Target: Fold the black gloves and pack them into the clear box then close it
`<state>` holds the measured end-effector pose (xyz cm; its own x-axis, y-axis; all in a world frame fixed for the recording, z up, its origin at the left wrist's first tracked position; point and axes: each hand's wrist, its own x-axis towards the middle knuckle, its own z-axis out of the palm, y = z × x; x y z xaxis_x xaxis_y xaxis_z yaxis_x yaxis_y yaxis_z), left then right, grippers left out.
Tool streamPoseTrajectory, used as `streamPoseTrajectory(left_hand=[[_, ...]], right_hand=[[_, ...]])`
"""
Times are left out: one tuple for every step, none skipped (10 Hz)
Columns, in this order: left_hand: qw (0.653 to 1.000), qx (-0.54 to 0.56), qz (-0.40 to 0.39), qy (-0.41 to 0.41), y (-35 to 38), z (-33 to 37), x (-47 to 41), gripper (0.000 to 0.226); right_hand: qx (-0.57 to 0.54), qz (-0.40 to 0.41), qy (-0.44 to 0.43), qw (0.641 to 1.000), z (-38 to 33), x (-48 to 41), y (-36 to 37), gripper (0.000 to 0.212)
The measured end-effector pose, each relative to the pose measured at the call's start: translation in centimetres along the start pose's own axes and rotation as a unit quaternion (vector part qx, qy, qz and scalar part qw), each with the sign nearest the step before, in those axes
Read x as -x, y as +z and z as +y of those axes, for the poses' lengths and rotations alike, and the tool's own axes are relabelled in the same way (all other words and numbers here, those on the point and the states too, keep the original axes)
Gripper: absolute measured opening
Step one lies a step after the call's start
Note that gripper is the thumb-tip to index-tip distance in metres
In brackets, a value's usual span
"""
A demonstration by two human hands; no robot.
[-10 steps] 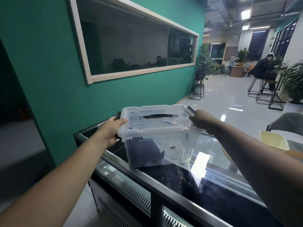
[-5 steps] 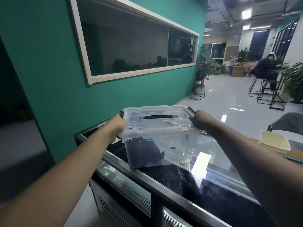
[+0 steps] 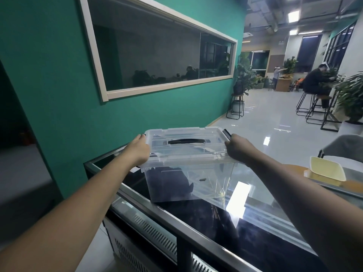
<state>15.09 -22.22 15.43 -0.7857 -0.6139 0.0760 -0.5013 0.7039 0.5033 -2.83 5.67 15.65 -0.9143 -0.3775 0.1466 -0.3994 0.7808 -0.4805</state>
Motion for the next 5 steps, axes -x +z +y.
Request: streamPoseTrajectory(left_hand=[[0.997, -0.029, -0.018, 0.071, 0.1, -0.3, -0.5, 0.057], [0.993, -0.042, -0.046, 0.100, -0.2, 0.0, -0.3, 0.058], [0.987, -0.091, -0.074, 0.113, -0.7, 0.5, -0.5, 0.064], [0.974, -0.154, -0.086, 0.138, -1.3, 1.1, -1.5, 0.068], [0.963, -0.184, -0.126, 0.153, -2.1, 1.6, -2.5, 0.071]], right_hand=[[-0.005, 0.012, -0.008, 1.000, 0.5, -0.6, 0.4, 0.018], [-0.007, 0.006, -0.037, 0.999, 0.7, -1.0, 0.5, 0.031], [0.071, -0.055, -0.106, 0.990, 0.8, -1.4, 0.3, 0.048], [0.069, -0.133, -0.131, 0.980, 0.3, -1.9, -0.6, 0.071], [0.112, -0.140, -0.142, 0.974, 0.0, -2.9, -0.9, 0.087]])
